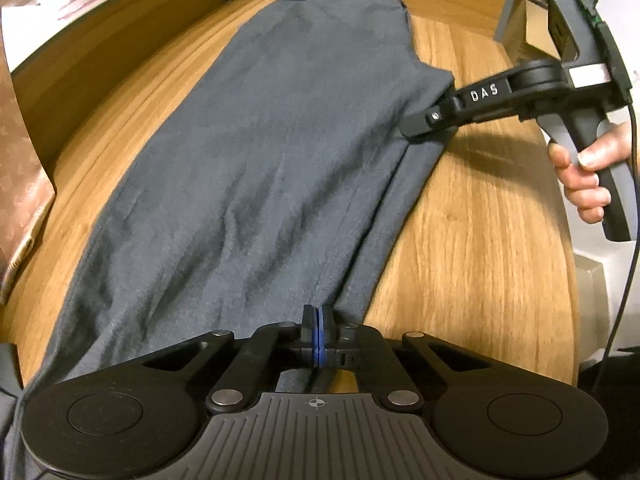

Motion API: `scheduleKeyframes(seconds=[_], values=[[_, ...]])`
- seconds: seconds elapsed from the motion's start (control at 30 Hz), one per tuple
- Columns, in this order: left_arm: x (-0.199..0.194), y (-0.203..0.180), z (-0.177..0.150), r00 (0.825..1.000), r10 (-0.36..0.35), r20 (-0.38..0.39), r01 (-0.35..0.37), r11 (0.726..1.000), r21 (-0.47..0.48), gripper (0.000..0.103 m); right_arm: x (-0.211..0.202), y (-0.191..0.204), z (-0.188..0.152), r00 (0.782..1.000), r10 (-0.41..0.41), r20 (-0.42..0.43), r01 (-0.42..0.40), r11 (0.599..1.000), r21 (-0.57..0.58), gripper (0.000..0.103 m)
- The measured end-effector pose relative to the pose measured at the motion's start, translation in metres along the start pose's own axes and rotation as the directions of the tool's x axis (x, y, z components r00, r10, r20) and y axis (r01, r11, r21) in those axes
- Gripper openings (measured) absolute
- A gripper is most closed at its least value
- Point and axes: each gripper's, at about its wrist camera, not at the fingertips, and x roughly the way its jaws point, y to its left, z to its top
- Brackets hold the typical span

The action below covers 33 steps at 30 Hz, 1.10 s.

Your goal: Fold clothes

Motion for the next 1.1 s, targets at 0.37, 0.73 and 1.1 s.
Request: scheduleKeyframes(seconds=[0.37,0.73,1.1], values=[[-0.016,0.021,-0.006,0.993,-0.105,-0.056,0.105,0.994,-0.009,0.003,-0.034,0.013,0.011,1.000,0.000,-0.015,-0.001,0.998,-0.068,0.002],[-0.011,0.050,-0.010,0.998,-0.064,-0.008,0.062,0.978,-0.197,0.017,-0.038,0.017,-0.012,0.936,-0.330,0.125,0.353,0.865,-0.356,0.043],[0.008,0.058,-0.023,0.997,-0.070,-0.028,0.058,0.952,-0.300,0.017,-0.002,0.013,-0.005,0.903,-0.381,0.200,0.427,0.741,-0.517,0.012]])
